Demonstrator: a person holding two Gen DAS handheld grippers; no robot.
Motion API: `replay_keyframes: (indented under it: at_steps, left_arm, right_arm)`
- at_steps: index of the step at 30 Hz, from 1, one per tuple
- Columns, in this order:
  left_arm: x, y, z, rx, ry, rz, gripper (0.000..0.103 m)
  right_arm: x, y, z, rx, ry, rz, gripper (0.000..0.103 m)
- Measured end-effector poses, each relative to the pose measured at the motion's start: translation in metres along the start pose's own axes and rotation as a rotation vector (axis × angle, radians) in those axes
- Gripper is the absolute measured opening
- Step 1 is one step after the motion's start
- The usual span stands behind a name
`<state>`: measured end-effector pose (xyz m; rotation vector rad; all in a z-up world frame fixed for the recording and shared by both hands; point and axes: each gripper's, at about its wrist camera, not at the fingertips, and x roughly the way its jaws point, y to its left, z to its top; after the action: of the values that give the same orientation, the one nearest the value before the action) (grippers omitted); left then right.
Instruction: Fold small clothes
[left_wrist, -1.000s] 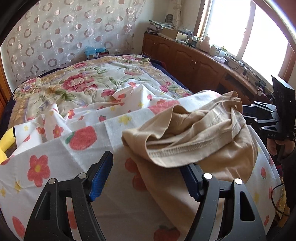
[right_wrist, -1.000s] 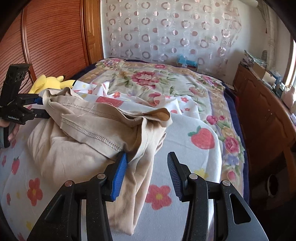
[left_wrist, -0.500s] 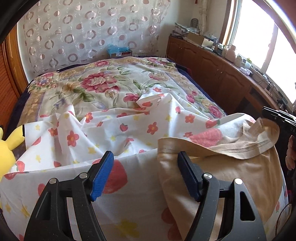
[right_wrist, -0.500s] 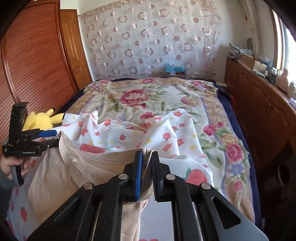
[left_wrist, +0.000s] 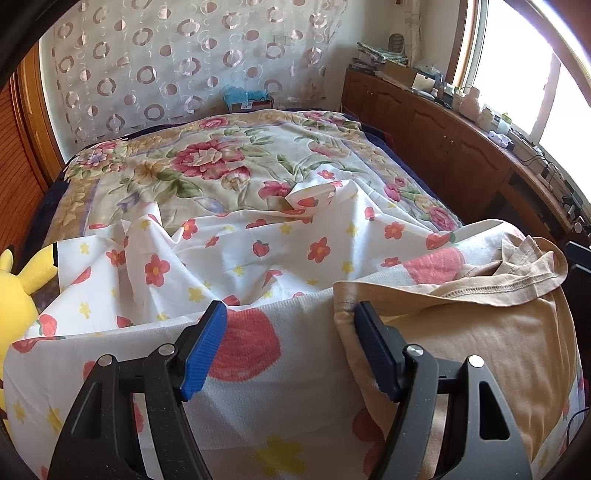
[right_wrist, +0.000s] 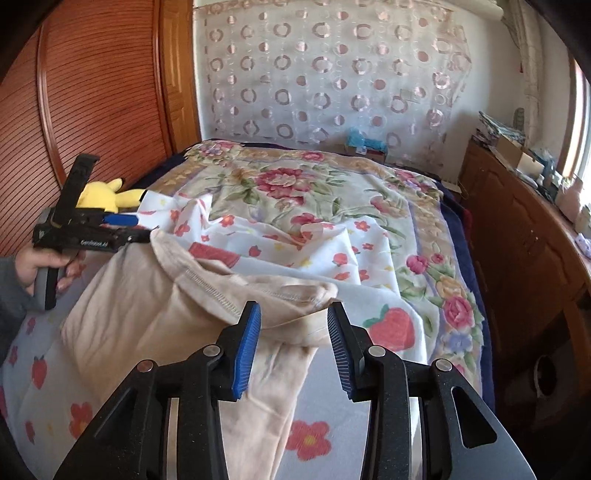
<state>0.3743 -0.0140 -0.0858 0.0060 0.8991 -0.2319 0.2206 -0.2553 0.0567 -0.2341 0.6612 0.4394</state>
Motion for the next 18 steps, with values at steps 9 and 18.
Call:
replay_keyframes:
  at_steps: [9, 18]
  left_arm:
    - [-0.014, 0.000, -0.002, -0.002, -0.027, -0.015, 0.073]
    - [-0.049, -0.006, -0.020, 0.001, -0.064, -0.066, 0.073]
  right_arm:
    - [0.018, 0.022, 0.003, -0.148, 0.065, 0.062, 0.041]
    - [0.045, -0.014, 0.043, -0.124, 0.083, -0.008, 0.002]
